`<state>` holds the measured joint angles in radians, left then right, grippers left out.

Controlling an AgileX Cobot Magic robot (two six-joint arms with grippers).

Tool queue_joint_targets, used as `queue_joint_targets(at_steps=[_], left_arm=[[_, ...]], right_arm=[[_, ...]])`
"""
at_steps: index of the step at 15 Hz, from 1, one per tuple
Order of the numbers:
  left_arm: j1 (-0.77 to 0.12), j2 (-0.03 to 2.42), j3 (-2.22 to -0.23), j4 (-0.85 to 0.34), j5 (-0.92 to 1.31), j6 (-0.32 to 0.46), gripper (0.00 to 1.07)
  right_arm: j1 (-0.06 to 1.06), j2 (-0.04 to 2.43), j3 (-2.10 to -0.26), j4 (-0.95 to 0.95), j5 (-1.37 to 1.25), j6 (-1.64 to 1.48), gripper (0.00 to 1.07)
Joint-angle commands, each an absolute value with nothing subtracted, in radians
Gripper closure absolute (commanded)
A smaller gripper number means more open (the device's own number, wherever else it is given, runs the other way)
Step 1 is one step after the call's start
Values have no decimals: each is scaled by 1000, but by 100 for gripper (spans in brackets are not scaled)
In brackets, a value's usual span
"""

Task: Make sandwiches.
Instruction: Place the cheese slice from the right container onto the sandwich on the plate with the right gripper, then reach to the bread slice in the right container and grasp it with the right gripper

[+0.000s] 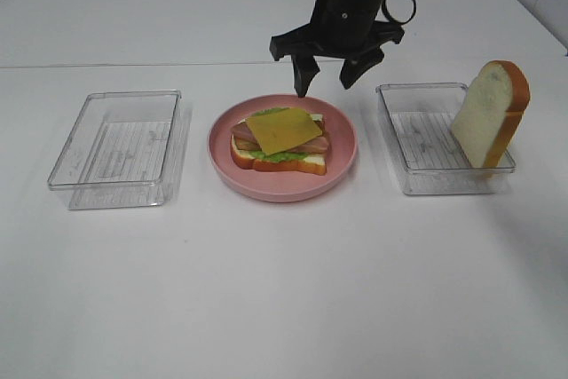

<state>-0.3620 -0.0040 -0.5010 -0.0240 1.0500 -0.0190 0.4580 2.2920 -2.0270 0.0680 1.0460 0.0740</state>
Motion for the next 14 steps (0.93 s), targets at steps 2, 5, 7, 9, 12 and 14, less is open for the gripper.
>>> queue_joint_targets(at_steps=[2, 5, 7, 9, 12, 14], left_arm=[[-364, -28, -499, -26, 1045, -19, 22], [-364, -28, -499, -26, 1045, -19, 22], [-364, -28, -499, -26, 1045, -19, 22], [-364, -28, -499, -26, 1045, -19, 22], [-364, -28, -499, -26, 1045, -19, 22], [-364, -28, -499, -26, 1045, -19, 22]], right_arm=[[406, 2191, -2030, -68, 1086, 113, 42], [314, 2142, -2030, -71, 1162, 113, 42], [247, 2112, -2030, -81, 1226, 112, 41], [197, 2099, -2030, -85, 1264, 113, 40], [97, 2094, -2030, -35, 1291, 102, 39], [63, 2094, -2022, 21, 1291, 76, 39]])
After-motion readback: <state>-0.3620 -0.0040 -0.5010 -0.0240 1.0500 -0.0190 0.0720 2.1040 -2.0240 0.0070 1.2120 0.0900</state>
